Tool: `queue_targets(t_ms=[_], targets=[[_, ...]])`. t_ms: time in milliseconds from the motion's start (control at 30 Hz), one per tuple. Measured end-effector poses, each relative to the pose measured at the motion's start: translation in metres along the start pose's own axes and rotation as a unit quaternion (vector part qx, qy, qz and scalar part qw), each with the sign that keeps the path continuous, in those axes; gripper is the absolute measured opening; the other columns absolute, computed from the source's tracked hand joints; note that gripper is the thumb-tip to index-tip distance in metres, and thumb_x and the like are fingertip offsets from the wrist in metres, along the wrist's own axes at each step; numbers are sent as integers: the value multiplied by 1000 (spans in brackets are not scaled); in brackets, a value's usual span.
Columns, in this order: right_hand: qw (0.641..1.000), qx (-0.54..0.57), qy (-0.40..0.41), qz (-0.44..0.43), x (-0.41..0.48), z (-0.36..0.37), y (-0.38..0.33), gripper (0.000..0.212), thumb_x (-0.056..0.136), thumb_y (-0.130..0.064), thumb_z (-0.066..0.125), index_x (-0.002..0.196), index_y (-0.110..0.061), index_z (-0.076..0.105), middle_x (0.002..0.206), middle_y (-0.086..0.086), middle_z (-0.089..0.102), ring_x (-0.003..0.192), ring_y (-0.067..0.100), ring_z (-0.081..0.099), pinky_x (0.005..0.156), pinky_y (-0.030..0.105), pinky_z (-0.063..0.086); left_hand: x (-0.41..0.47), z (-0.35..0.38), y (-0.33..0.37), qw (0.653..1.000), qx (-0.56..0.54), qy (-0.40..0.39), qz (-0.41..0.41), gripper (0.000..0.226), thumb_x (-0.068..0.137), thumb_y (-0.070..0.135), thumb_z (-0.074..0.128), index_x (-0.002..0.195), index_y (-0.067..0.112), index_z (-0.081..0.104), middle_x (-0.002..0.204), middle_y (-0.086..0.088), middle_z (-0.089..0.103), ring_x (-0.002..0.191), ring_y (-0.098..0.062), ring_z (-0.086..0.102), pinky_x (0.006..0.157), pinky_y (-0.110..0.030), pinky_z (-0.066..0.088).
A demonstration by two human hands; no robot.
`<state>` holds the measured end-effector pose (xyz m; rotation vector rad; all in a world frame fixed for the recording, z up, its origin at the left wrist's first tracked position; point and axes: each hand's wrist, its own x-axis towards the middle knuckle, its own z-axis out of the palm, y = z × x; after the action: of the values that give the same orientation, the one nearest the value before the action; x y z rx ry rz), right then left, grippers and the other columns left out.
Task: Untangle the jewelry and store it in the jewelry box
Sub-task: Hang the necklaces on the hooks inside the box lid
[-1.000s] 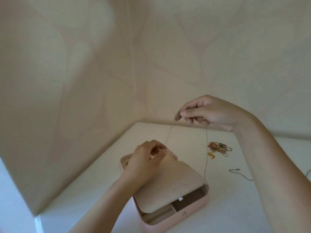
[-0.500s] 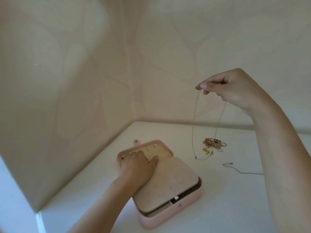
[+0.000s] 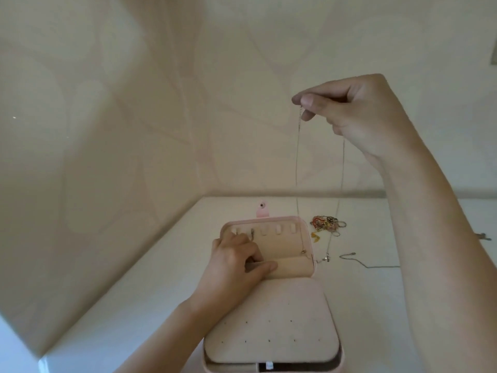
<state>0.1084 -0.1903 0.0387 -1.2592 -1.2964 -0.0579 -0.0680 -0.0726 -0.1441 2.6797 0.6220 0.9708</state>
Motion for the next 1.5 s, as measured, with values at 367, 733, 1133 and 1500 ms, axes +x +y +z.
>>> queue_targets(t_ms=[367,733,1133,1500], targets=[[984,166,-30,65,-4,52,6,15,93,-14,57,96,-8,71,88,9,74,45,8,23,43,17,22,0,6,9,994,14,45,103,31,76,50,60,62,23,52,69,18,37,78,-9,36,71,-14,24],[998,63,-10,8,-3,54,14,11,89,-17,65,96,-18,74,64,-20,63,46,4,38,45,14,29,-1,7,6,992,24,61,108,34,76,51,58,61,21,55,68,15,40,77,-7,36,75,-11,23],[960,-123,-242,69,-7,56,32,8,72,-10,80,77,-15,76,69,6,71,55,6,58,51,16,42,0,8,-2,989,46,116,80,35,77,51,56,61,21,53,68,13,42,76,-10,36,71,-29,37],[914,-211,-342,46,-12,72,46,7,72,-11,78,75,-17,76,81,-1,74,83,12,69,83,37,54,0,9,-5,988,42,133,70,32,77,50,56,61,23,52,68,16,39,75,-9,35,70,-29,38]])
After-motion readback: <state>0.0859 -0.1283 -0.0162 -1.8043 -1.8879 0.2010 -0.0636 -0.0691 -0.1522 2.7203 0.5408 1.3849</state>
